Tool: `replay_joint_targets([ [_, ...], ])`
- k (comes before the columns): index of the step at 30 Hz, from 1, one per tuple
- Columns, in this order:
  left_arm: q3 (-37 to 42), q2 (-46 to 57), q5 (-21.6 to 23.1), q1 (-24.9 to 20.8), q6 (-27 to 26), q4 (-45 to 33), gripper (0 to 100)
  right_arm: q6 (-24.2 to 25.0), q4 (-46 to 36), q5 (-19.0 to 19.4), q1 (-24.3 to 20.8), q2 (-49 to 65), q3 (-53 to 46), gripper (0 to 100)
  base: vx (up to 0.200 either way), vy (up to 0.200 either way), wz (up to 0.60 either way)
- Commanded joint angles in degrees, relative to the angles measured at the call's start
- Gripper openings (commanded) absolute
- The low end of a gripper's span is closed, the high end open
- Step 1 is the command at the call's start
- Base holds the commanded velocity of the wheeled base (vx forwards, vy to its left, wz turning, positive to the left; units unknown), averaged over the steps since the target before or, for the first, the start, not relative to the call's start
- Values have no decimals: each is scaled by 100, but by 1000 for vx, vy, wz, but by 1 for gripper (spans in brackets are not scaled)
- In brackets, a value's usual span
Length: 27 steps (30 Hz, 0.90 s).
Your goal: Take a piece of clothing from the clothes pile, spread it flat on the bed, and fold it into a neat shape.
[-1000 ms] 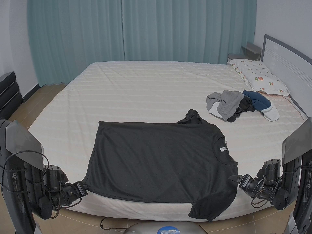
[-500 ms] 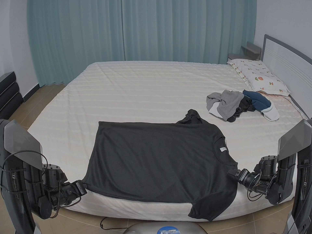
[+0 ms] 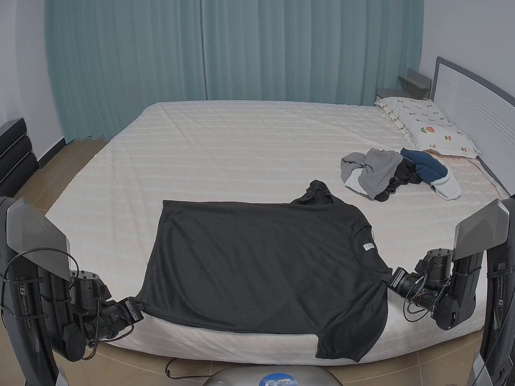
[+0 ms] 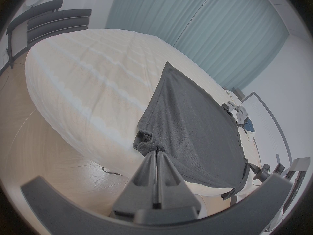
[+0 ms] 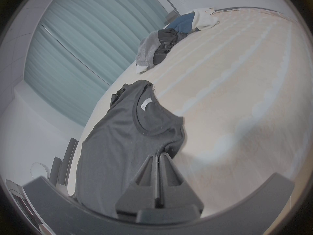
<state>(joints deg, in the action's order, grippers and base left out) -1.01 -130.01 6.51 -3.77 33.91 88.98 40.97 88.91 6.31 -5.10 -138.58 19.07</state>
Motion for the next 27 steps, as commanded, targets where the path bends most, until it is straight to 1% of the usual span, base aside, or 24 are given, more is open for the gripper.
replay_joint_targets([
  [1,66,2,-1,8,1,93,0,-54,30,1,26,86,352,0,0,0,0],
  [5,75,-7,8,-1,1,93,0,-292,-58,10,17,121,581,0,0,0,0],
  [13,84,-33,8,-1,10,93,0,-292,-5,-16,9,-160,818,0,0,0,0],
  [14,84,-33,8,-1,10,93,0,-292,13,-16,17,-204,809,100,0,0,0],
  [19,84,-42,8,-1,10,93,0,-292,65,-25,79,-46,677,100,0,0,0],
  [22,84,-42,8,-1,10,93,0,-300,57,63,167,306,291,100,0,0,0],
  [23,84,-42,8,-1,10,93,0,-292,65,142,193,499,-8,100,0,0,0],
  [25,84,-42,17,8,10,93,0,-327,65,300,193,631,-298,100,0,0,0],
  [26,84,-42,17,-1,10,93,0,-336,65,318,193,640,-316,100,0,0,0],
  [27,84,-33,17,8,10,93,0,-599,65,555,202,710,-703,100,0,0,0],
])
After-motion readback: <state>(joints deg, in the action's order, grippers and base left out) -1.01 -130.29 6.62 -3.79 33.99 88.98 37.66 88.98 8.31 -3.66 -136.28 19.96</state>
